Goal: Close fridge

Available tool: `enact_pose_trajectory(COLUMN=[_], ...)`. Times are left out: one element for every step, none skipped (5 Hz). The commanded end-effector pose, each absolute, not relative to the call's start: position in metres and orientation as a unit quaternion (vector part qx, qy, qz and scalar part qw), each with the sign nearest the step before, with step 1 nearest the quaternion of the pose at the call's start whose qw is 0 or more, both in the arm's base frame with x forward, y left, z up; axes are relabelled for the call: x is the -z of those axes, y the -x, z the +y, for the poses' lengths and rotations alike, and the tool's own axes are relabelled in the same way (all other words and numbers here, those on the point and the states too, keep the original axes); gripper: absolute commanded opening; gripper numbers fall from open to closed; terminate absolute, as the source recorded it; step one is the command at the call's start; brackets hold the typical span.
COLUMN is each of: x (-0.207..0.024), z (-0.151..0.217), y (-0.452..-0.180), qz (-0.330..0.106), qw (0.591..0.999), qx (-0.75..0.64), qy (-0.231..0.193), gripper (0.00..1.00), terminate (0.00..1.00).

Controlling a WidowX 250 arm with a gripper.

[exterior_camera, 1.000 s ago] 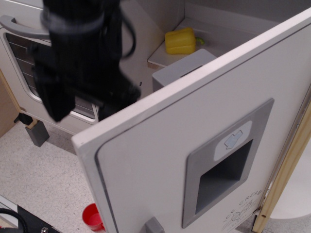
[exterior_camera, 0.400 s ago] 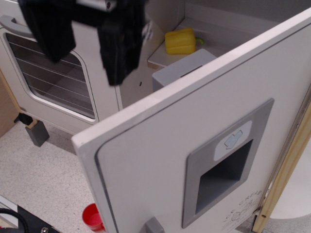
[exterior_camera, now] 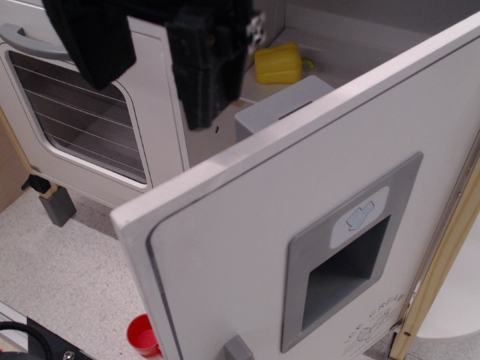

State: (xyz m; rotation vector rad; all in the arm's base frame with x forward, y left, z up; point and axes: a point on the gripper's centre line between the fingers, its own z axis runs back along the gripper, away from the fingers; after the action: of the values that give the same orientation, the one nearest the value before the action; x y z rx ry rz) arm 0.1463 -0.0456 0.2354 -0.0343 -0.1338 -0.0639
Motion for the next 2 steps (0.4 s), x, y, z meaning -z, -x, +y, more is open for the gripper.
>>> enact_pose_trajectory(x=[-0.2329,-0.2236], z=[-0.0693,-0.0777], y=[-0.1545,-0.1598], qz=[-0.075,-0.077], qw=[0.996,0.996], qx=[0.041,0.039], qy=[0.016,0.005], gripper=[1.00,1.00], terminate=[0.00,0.00])
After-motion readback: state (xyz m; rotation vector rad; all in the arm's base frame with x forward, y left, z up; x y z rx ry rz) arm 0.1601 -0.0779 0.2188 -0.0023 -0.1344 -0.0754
